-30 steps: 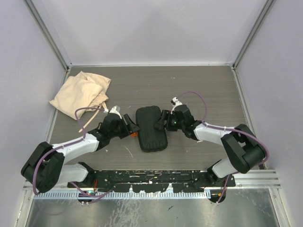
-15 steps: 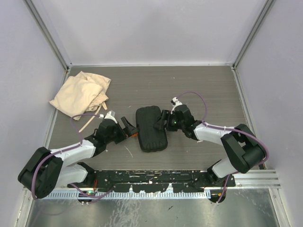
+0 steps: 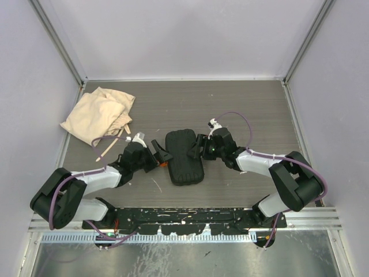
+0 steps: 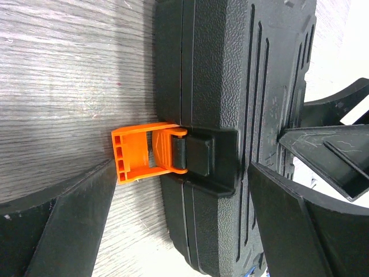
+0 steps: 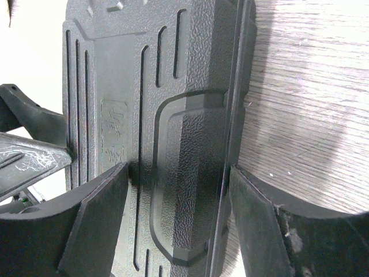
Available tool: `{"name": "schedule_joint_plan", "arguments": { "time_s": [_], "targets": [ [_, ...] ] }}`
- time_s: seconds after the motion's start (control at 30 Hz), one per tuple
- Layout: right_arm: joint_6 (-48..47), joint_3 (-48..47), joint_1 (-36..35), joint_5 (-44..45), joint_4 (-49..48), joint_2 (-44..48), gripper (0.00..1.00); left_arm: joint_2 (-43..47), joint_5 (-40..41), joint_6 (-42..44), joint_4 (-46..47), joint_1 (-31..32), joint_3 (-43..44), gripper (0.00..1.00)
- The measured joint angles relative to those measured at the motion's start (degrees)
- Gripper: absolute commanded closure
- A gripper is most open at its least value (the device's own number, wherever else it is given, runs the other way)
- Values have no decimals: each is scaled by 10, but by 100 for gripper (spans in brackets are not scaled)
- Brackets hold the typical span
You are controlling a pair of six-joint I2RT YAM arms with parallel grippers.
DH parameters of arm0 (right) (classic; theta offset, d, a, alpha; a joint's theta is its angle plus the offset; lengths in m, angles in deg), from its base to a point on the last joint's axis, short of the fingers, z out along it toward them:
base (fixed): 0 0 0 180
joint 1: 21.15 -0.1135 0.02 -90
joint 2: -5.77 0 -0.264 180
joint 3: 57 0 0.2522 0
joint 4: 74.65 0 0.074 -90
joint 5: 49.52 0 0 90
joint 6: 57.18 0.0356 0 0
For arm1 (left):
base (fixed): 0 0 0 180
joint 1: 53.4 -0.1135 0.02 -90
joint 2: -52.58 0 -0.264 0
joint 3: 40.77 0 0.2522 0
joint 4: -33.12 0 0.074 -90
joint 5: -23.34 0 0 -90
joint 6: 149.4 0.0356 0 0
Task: Sort the tools into containers
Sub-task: Close the storage box at the center of the board.
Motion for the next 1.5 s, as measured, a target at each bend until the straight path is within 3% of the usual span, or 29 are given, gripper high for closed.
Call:
{"name": "schedule_joint_plan", "arguments": {
  "time_s": [0.07, 0.37, 1.5],
  "targets": [
    [0, 0, 0, 0, 0, 0, 27, -2, -1, 0, 2, 0, 0, 1],
    [0, 0, 2, -5, -2, -3, 27, -2, -1, -7, 16, -2, -8, 22],
    [-3, -2, 6, -13, -3, -6, 27, 44, 26, -5, -11, -5, -24, 50]
  ]
}}
